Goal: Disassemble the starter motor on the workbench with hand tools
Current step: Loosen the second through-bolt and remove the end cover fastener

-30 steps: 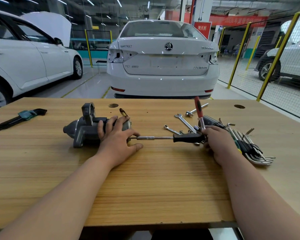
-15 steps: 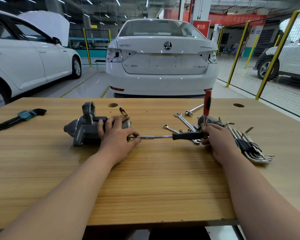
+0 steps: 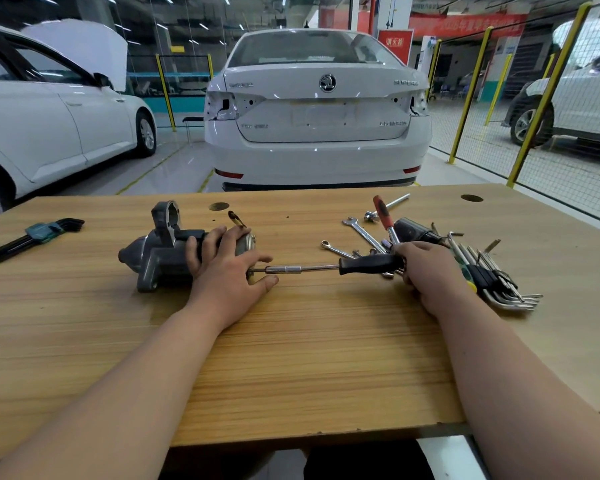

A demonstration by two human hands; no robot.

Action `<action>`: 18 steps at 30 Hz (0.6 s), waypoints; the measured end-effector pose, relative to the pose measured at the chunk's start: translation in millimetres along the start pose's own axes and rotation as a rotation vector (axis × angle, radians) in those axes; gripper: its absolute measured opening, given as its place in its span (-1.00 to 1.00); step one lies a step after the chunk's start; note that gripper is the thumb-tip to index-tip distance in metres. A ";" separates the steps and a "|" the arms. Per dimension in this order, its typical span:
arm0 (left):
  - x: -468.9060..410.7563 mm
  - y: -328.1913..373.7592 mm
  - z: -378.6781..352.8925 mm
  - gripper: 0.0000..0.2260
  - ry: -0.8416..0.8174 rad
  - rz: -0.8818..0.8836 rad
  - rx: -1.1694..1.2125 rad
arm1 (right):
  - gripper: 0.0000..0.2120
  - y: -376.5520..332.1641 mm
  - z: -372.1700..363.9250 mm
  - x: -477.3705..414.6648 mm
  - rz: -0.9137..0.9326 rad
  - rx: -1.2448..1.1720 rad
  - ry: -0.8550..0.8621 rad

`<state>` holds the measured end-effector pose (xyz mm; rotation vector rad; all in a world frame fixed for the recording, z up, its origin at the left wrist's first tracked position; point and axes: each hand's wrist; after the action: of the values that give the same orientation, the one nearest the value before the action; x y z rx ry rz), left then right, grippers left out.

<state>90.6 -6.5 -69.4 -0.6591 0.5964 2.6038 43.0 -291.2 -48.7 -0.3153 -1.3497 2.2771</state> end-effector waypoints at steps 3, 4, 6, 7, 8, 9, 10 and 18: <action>0.3 0.5 -0.2 -0.66 -0.013 0.003 -0.009 | -0.84 -1.7 0.3 -0.8 -0.007 -0.096 -0.011; 0.2 0.7 -0.2 -0.67 -0.016 0.003 -0.010 | -0.80 -1.6 -0.1 -2.0 -0.004 -0.132 -0.018; 0.0 0.7 -0.3 -0.69 -0.017 -0.001 -0.009 | -0.72 -0.5 -1.0 -4.6 -0.010 -0.200 -0.032; -0.1 0.4 -0.2 -0.71 -0.015 -0.002 -0.006 | -0.69 0.4 -1.3 -6.2 -0.022 -0.229 -0.040; -0.1 0.4 -0.2 -0.72 -0.014 -0.003 0.000 | -0.67 1.1 -1.5 -7.7 -0.037 -0.249 -0.048; -0.1 0.2 -0.2 -0.73 -0.014 -0.004 0.005 | -0.66 1.5 -1.5 -8.8 -0.051 -0.261 -0.055; -0.1 0.1 -0.3 -0.74 -0.014 -0.005 0.010 | -0.65 1.5 -1.4 -9.5 -0.060 -0.274 -0.061; -0.5 -0.4 -2.7 -0.81 0.017 -0.004 0.052 | -0.76 0.5 0.2 -4.4 -0.003 -0.192 -0.033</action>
<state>92.1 -7.6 -71.4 -0.6661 0.6658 2.5723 46.5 -293.8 -49.2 -0.3400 -1.5880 2.1630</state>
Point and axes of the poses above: each hand's wrist, its own x-axis away from the middle knuckle, its own z-axis out of the back of the hand, y = z × x, and after that the axes turned 13 degrees about x, right-handed
